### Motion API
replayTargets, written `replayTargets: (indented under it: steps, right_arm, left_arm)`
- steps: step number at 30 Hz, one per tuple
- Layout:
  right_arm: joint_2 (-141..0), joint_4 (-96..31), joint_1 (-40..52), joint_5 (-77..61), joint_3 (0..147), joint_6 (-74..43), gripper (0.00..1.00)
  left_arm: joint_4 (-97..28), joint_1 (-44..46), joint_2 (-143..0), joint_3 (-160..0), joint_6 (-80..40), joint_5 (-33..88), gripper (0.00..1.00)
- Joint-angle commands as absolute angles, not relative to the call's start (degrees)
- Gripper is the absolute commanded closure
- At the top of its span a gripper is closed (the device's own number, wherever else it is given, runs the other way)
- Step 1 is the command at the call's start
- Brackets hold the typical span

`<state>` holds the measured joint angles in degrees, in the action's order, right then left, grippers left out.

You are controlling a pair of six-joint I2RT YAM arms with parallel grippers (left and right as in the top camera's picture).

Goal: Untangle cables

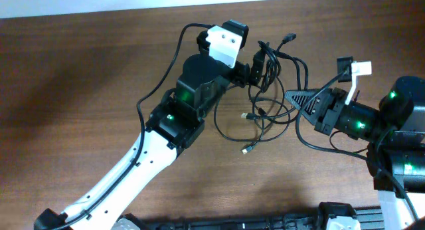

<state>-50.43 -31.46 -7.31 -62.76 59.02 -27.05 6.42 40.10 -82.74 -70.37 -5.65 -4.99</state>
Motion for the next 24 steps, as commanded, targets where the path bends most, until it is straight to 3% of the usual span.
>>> replayTargets:
  steps: [1, 9, 15, 24]
  right_arm:
    - [-51.27, -31.31, -7.16, -65.39, 59.44, -25.26, 0.96]
    - [-53.74, -28.21, -7.16, -65.34, 59.44, -25.26, 0.96]
    - [-54.19, -27.4, -7.16, -65.36, 59.44, -25.26, 0.96]
    - [-55.88, -27.4, -7.16, -65.56, 59.44, -25.26, 0.96]
  left_arm:
    - [4.62, 39.9, -82.28, -70.98, -6.42, -5.85, 0.01]
    - [-7.81, 39.9, -82.26, -70.98, -4.99, -5.78, 0.01]
    - [-9.1, 39.9, -82.26, -70.98, 16.32, 15.84, 0.01]
    - [-8.84, 39.94, -82.26, -70.98, 31.7, 15.27, 0.01]
